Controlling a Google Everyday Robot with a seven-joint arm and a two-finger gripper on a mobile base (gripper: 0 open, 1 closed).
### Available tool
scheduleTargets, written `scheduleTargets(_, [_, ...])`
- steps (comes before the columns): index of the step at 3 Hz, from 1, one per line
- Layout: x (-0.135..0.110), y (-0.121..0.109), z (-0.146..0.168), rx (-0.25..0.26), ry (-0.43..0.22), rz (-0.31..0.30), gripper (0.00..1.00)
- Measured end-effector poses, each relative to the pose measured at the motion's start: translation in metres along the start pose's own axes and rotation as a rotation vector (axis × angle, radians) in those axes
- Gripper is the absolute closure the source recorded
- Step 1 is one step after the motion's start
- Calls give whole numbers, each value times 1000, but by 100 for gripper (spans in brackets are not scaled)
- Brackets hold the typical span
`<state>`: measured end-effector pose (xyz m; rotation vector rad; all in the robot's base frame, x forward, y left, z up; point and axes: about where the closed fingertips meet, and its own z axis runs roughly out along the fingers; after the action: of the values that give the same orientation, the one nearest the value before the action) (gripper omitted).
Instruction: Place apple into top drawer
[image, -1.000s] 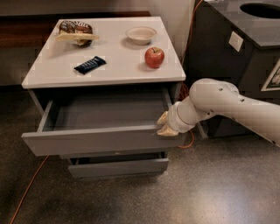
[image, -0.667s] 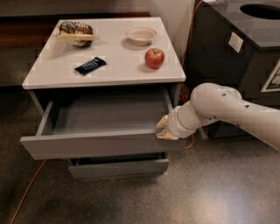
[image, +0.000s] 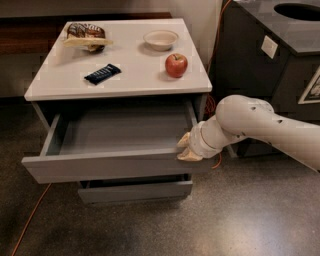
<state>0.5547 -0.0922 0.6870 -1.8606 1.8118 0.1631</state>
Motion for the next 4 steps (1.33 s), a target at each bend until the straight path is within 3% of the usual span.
scheduleTargets(4, [-2, 9, 2, -8, 2, -1, 100])
